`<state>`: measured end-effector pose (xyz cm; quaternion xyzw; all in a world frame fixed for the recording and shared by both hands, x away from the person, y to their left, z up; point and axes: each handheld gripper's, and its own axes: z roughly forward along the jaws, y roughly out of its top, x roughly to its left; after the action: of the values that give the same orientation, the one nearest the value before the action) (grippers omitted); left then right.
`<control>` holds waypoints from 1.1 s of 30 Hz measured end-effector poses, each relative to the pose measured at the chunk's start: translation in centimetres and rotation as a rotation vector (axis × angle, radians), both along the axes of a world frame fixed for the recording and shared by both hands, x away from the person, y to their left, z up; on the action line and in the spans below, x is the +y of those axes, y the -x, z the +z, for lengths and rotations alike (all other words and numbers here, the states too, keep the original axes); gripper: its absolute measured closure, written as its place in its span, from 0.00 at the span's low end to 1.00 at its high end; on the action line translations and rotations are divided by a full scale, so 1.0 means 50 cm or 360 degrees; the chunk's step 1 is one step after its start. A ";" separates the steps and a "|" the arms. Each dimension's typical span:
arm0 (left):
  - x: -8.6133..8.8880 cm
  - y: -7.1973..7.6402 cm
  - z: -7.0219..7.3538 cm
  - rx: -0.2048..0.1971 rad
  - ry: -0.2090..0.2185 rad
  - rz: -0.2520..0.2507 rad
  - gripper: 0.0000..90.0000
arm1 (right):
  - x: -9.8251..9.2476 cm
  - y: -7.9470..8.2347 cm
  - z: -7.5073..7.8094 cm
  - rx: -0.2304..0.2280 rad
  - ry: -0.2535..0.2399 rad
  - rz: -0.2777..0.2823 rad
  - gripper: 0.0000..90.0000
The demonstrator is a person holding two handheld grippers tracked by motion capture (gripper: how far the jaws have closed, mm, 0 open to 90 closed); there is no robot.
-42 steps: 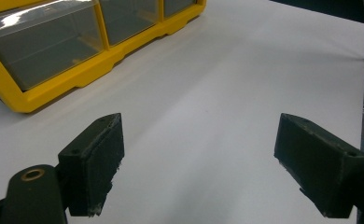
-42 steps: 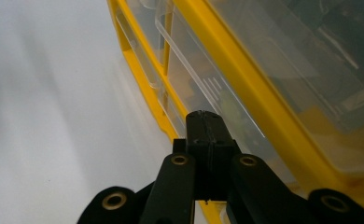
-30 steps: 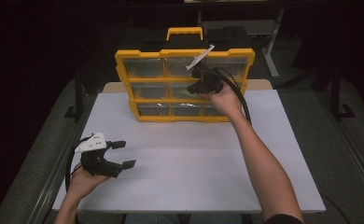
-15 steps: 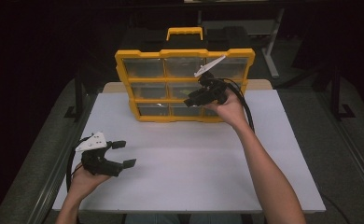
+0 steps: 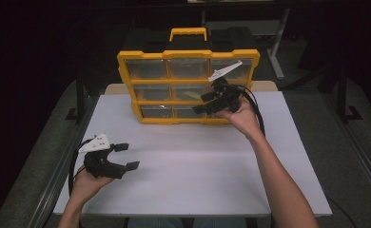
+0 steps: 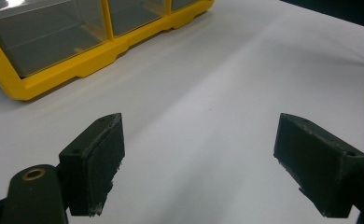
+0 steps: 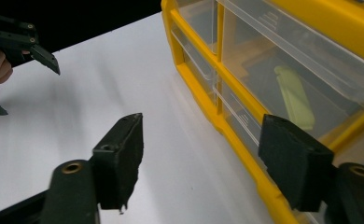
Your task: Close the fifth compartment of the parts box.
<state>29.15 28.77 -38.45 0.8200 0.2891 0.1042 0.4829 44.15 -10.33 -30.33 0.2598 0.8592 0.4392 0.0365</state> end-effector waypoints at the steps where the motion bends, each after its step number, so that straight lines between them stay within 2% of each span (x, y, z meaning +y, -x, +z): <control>1: 0.000 0.000 0.000 0.0001 0.0001 0.0002 0.18 | -0.002 0.002 -0.001 -0.0008 -0.0005 -0.0002 0.29; 7: 0.002 -0.002 -0.001 0.0004 0.0009 0.0012 0.18 | -0.014 0.015 -0.005 -0.0030 -0.0008 -0.0038 0.21; 17: 0.001 -0.003 -0.002 0.0019 0.0013 0.0018 0.18 | -0.037 0.033 -0.014 -0.0039 -0.0028 -0.0079 0.15; 26: 0.000 -0.004 -0.005 0.0020 0.0009 0.0018 0.18 | -0.062 0.057 -0.026 -0.0087 -0.0017 -0.0090 0.15; 33: 0.000 -0.004 -0.005 0.0023 0.0002 0.0019 0.18 | -0.085 0.075 -0.033 -0.0083 -0.0028 -0.0139 0.15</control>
<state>29.33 28.75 -38.69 0.8187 0.2974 0.1010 0.4807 40.40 -14.58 -32.00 0.2858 0.8420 0.4512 0.0756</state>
